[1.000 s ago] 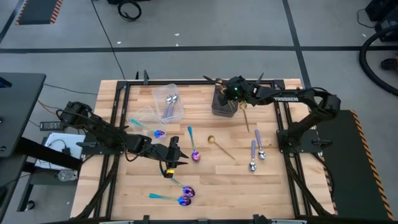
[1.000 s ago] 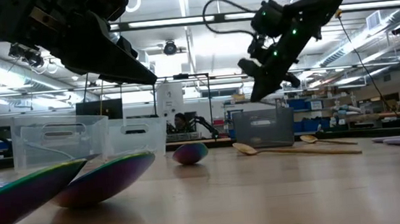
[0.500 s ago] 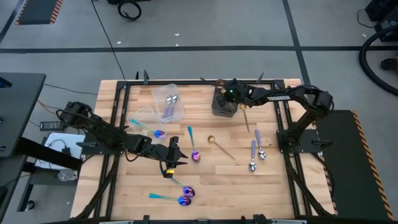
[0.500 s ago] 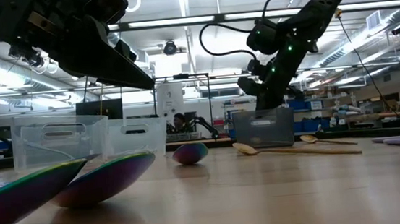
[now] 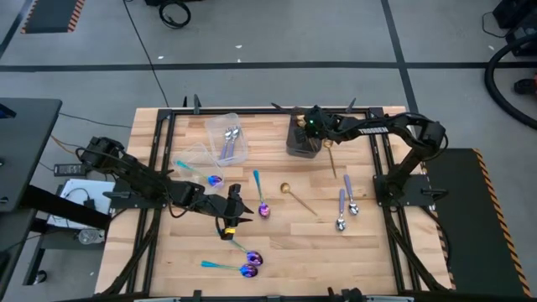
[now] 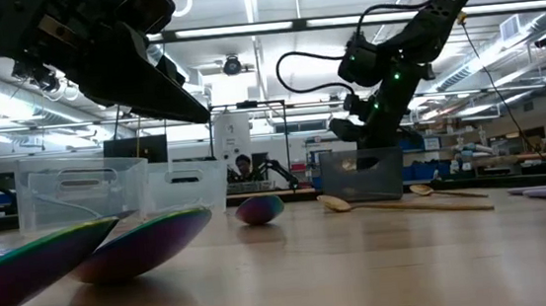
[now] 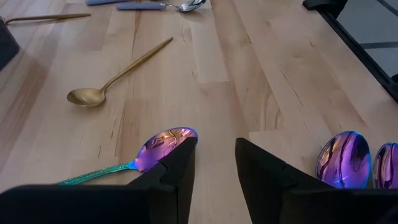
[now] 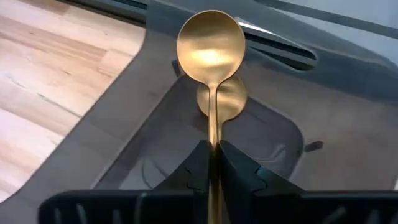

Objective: Sort silverware by color (type)
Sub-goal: Put the gold spoon into the black bin

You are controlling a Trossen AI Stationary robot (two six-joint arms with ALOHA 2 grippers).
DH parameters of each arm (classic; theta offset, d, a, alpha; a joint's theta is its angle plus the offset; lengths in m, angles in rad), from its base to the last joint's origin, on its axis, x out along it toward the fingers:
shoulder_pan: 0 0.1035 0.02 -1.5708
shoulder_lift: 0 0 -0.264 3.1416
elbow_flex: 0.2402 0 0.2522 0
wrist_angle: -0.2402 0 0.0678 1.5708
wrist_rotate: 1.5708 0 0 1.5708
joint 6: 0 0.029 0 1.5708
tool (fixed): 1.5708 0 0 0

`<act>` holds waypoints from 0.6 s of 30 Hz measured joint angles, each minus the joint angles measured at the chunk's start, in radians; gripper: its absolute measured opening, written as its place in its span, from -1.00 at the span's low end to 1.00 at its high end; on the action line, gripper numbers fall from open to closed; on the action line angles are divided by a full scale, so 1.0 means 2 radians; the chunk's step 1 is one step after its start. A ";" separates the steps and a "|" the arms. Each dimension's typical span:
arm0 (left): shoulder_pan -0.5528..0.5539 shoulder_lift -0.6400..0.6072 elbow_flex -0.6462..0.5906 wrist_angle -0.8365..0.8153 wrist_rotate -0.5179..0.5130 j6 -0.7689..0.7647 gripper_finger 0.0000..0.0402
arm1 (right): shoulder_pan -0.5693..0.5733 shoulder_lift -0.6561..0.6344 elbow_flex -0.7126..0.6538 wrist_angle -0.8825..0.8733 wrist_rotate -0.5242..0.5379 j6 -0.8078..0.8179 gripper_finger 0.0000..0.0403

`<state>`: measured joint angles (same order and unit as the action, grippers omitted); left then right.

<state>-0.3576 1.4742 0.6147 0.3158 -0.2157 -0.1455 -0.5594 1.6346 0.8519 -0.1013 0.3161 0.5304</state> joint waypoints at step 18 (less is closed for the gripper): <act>0.000 0.000 0.000 0.000 0.000 0.000 -0.39 | 0.004 0.000 0.000 -0.008 0.000 -0.018 -0.45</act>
<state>-0.3576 1.4742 0.6147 0.3161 -0.2157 -0.1455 -0.5510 1.6337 0.8524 -0.1166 0.3154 0.4953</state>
